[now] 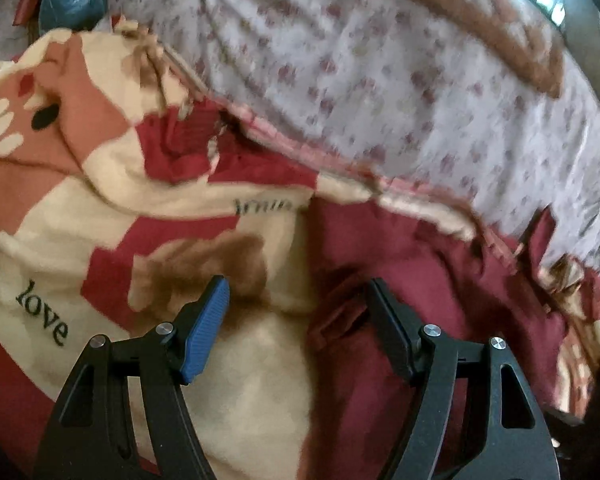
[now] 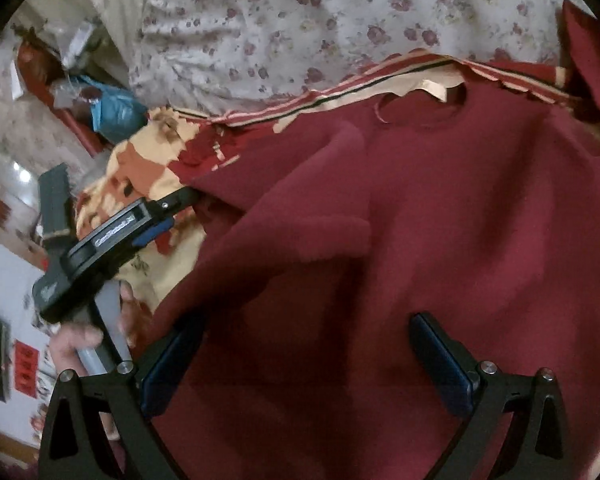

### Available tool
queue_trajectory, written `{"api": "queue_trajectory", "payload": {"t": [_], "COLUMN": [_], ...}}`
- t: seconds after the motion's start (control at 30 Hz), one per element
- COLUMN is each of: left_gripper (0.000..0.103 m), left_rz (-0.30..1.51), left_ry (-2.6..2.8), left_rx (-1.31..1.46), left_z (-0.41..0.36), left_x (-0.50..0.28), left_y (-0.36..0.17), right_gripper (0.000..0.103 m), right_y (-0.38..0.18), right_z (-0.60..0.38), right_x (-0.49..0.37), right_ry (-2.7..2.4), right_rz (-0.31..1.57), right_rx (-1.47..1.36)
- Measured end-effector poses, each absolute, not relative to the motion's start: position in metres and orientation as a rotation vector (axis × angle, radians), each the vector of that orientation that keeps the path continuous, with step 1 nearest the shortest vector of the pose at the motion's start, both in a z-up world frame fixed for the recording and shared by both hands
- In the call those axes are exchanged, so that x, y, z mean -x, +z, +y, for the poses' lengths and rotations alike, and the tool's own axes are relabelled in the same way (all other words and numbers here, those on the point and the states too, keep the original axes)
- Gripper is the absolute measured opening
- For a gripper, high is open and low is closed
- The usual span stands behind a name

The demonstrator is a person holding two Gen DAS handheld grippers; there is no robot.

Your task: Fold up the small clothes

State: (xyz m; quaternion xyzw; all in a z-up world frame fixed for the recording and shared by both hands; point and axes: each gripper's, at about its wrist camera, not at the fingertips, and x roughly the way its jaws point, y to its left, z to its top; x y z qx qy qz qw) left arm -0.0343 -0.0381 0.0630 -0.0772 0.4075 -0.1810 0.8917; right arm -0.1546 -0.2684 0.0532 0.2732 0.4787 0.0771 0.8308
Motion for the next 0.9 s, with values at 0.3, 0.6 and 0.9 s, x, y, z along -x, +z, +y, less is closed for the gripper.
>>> {"api": "queue_trajectory", "payload": {"t": [0.3,0.6,0.9], "left_gripper": [0.071,0.071,0.071], "left_rz": [0.801,0.914,0.898], "left_ry": [-0.344,-0.315,-0.35], "left_rx": [0.154,0.058,-0.031], "left_z": [-0.045,-0.058,-0.076], "left_x": [0.027,0.02,0.033], "left_y": [0.071,0.041,0.043], "right_gripper": [0.103,0.059,0.089], "right_y": [0.074,0.069,0.103], "right_z": [-0.254,-0.27,-0.388], "right_x": [0.164,0.125,0.18], "right_ry": [0.324,0.345,-0.192], "right_rz": [0.981,0.854,0.683], "right_rx": [-0.597,-0.764,-0.819]}}
